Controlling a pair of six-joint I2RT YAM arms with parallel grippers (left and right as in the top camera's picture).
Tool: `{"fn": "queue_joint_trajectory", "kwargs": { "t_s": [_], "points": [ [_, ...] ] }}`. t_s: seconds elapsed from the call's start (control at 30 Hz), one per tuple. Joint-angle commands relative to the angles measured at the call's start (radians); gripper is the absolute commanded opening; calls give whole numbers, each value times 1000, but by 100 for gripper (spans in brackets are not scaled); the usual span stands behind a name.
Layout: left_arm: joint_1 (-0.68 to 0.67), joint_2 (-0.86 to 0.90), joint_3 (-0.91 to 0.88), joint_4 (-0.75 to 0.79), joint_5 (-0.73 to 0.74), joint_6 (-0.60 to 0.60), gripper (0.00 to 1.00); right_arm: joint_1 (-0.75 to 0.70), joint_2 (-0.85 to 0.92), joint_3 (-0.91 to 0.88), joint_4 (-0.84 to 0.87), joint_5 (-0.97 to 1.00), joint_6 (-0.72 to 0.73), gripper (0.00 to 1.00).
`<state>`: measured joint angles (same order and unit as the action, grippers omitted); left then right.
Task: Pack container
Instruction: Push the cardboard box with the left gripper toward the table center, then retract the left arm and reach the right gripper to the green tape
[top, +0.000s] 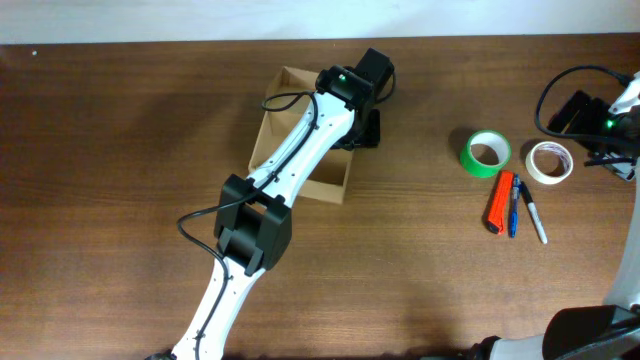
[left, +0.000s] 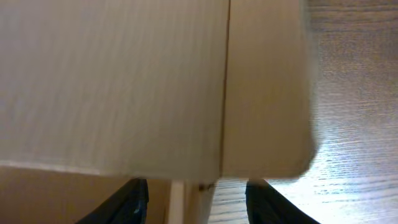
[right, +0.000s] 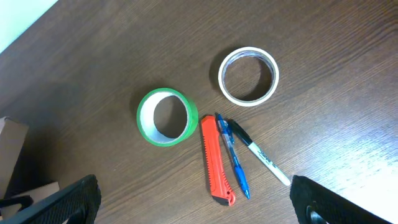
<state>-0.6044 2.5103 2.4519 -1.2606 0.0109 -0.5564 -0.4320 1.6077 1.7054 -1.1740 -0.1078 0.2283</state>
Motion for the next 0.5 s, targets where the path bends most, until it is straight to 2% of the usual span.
{"fn": "queue_joint_trajectory", "kwargs": {
  "t_s": [0.0, 0.33, 0.47],
  "points": [
    [5, 3, 124, -31, -19, 38, 50, 5, 5, 14, 3, 42, -3, 99],
    [29, 0, 580, -212, -136, 108, 58, 5, 5, 14, 20, 40, -2, 99],
    [72, -39, 686, -300, -220, 141, 61, 5, 5, 14, 16, 40, -2, 99]
  ]
}}
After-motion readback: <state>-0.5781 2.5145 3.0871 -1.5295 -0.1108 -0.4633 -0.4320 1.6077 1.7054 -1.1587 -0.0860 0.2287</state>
